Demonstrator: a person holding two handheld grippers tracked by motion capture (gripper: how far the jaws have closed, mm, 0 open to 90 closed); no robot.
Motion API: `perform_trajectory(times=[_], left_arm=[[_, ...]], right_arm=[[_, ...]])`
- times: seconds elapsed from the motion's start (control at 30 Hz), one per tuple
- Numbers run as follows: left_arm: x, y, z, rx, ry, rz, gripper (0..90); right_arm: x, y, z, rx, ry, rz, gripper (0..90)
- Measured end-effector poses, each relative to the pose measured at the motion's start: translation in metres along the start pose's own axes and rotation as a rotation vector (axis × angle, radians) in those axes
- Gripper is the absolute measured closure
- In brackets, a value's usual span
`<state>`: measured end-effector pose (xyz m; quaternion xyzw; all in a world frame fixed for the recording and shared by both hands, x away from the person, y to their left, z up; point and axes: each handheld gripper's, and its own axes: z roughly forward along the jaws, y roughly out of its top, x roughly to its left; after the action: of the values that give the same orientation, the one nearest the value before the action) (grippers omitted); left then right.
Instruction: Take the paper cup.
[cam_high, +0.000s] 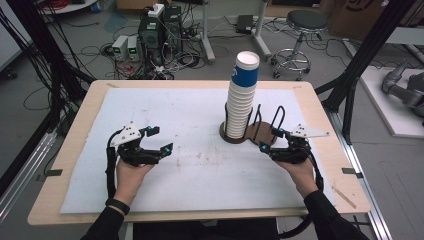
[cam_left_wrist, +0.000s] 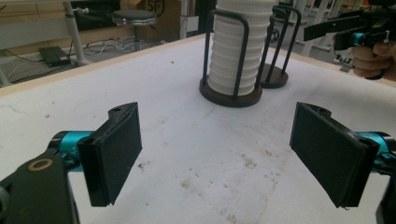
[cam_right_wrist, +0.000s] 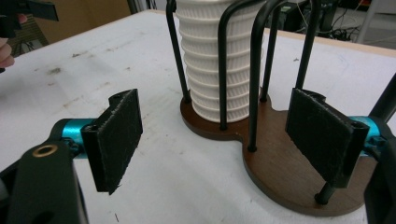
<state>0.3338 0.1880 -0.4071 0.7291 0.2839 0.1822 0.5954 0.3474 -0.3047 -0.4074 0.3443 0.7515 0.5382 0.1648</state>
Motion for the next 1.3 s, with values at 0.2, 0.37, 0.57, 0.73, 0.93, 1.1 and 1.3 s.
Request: perform_trajectory(times=[0.2,0.37,0.57,0.73,0.93,1.1,1.3], left_arm=[[0.002,-0.002,0.000,-0.003,-0.018,-0.022,16.5],[0.001,-0.001,0.003,0.003,-0.013,0.000,13.8],[0.001,-0.002,0.004,0.037,-0.008,-0.015,13.8],[0.000,-0.004,0.005,0.060,-0.013,-0.013,13.8],[-0.001,-0.005,0.005,0.066,-0.022,-0.017,13.8],[-0.001,-0.002,0.007,0.046,-0.021,-0.017,13.8],[0.000,-0.003,0.009,0.054,-0.021,-0.025,13.8]], right_arm=[[-0.002,-0.001,-0.004,0.019,-0.004,-0.017,19.2],[0.002,0.001,-0.007,0.005,-0.010,-0.037,19.1],[0.004,0.012,-0.008,-0.012,0.032,-0.034,19.2],[0.008,0.023,-0.007,-0.015,0.014,-0.059,19.2],[0.013,0.042,-0.006,-0.030,-0.014,-0.111,19.2],[0.012,0.055,-0.004,-0.055,-0.028,-0.111,19.2],[0.011,0.069,-0.001,-0.136,-0.074,-0.102,19.1]])
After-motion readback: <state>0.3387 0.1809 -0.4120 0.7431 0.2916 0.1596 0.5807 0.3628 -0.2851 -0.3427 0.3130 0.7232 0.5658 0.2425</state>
